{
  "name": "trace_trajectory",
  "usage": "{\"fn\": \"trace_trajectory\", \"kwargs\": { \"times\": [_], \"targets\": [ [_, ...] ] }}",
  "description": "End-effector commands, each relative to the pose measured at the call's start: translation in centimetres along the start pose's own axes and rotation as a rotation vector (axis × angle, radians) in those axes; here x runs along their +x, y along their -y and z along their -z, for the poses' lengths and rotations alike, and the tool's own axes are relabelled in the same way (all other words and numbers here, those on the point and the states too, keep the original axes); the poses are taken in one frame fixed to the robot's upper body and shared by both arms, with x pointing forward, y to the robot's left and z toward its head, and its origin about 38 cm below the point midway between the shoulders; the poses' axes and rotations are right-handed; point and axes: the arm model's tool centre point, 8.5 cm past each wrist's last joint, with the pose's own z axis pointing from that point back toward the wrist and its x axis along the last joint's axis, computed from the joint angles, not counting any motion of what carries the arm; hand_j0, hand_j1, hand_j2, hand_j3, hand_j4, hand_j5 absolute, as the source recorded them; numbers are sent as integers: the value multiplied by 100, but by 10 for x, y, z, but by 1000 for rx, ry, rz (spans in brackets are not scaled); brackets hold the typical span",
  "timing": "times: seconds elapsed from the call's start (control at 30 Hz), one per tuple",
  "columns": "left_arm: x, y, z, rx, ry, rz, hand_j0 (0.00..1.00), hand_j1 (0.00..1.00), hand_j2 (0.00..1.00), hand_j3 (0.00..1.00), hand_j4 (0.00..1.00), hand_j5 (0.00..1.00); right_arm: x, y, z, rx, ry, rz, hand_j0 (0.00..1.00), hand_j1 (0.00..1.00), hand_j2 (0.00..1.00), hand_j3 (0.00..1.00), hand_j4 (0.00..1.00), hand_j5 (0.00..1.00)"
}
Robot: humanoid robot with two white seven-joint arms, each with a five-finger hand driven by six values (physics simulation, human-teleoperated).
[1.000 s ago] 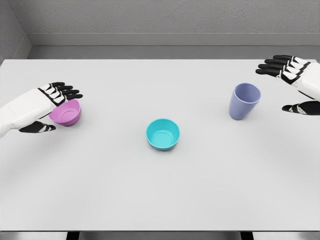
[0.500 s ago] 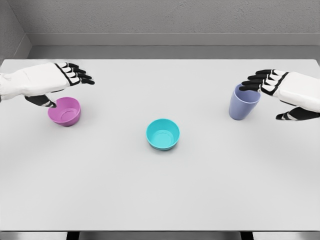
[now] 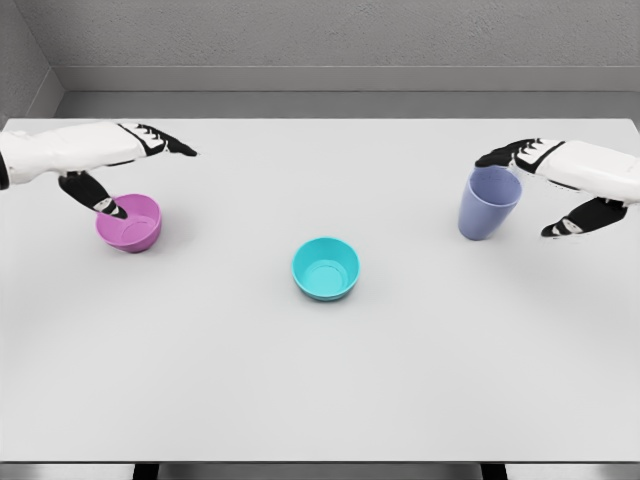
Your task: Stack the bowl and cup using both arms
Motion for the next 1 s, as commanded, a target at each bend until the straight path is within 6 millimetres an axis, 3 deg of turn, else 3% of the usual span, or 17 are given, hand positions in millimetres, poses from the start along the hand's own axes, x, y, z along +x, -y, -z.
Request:
{"fn": "trace_trajectory", "kwargs": {
  "times": [0.0, 0.23, 0.4, 0.57, 0.73, 0.97],
  "targets": [
    [-14, 9, -1, -26, -58, -13, 100, 100, 100, 100, 100, 100, -10, -6, 2, -2, -13, 67, 100, 100, 100, 100, 100, 100],
    [-15, 23, 5, -85, -75, 23, 100, 100, 100, 100, 100, 100, -17, 2, 17, -33, -6, 87, 100, 100, 100, 100, 100, 100],
    [-17, 25, 2, -90, -82, 23, 100, 100, 100, 100, 100, 100, -22, -1, 43, -55, 19, 134, 100, 100, 100, 100, 100, 100],
    [-18, 33, 4, -117, -84, 21, 100, 100, 100, 100, 100, 100, -25, -8, 44, -33, 11, 143, 100, 100, 100, 100, 100, 100],
    [-23, 42, 4, -140, -96, 11, 100, 100, 100, 100, 100, 100, -30, -10, 31, 12, -25, 123, 100, 100, 100, 100, 100, 100],
    [-29, 50, 6, -158, -118, 5, 100, 100, 100, 100, 100, 100, -31, -11, 35, -4, -31, 201, 100, 100, 100, 100, 100, 100]
  ]
}}
